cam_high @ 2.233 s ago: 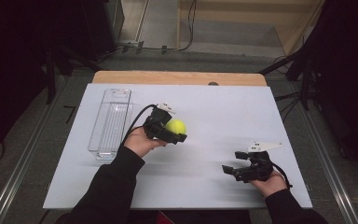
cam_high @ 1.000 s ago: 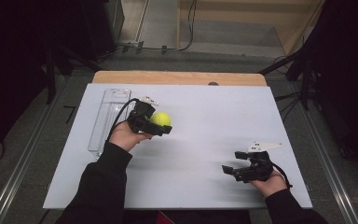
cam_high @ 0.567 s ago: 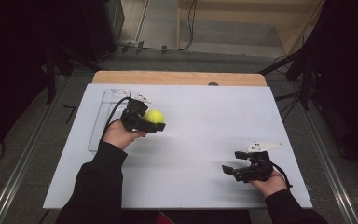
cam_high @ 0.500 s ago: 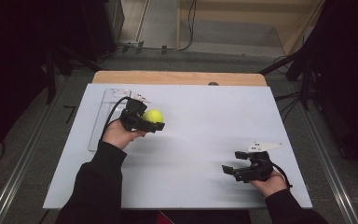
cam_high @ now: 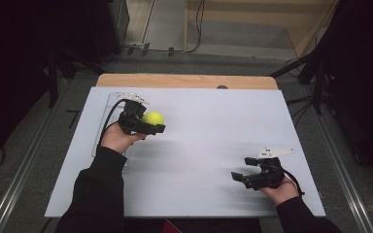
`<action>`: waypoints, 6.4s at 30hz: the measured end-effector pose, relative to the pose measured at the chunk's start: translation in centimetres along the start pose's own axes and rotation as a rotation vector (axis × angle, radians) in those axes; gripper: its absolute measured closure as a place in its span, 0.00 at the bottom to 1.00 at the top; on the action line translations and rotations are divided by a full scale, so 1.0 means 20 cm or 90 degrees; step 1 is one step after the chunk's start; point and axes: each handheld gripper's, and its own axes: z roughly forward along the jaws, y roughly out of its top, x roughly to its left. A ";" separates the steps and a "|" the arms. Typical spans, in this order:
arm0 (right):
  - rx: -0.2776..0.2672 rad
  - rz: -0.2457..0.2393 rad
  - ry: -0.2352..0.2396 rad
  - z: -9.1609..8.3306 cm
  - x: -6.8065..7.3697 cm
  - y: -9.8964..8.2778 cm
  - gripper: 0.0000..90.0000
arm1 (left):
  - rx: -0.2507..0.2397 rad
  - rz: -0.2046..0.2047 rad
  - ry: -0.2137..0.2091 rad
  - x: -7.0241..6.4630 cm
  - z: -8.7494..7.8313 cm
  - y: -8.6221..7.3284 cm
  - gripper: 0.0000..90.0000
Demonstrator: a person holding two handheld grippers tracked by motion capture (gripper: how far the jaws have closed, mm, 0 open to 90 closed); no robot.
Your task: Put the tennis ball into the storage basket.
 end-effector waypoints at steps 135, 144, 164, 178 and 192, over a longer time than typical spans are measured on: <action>-0.002 -0.002 0.004 0.00 0.00 0.00 0.14 | -0.023 -0.154 0.153 0.44 -0.14 -0.21 0.24; -0.001 -0.003 0.004 0.00 0.01 0.00 0.14 | -0.049 -0.152 0.153 0.41 -0.22 -0.18 0.21; -0.001 -0.003 0.006 0.00 0.01 0.00 0.14 | -0.057 -0.145 0.095 0.32 -0.26 -0.12 0.21; -0.003 -0.003 0.007 0.00 0.00 0.00 0.14 | -0.056 -0.124 0.035 0.24 -0.23 -0.09 0.21; -0.002 -0.002 0.007 0.00 0.00 0.00 0.14 | -0.042 -0.106 -0.006 0.17 -0.16 -0.09 0.21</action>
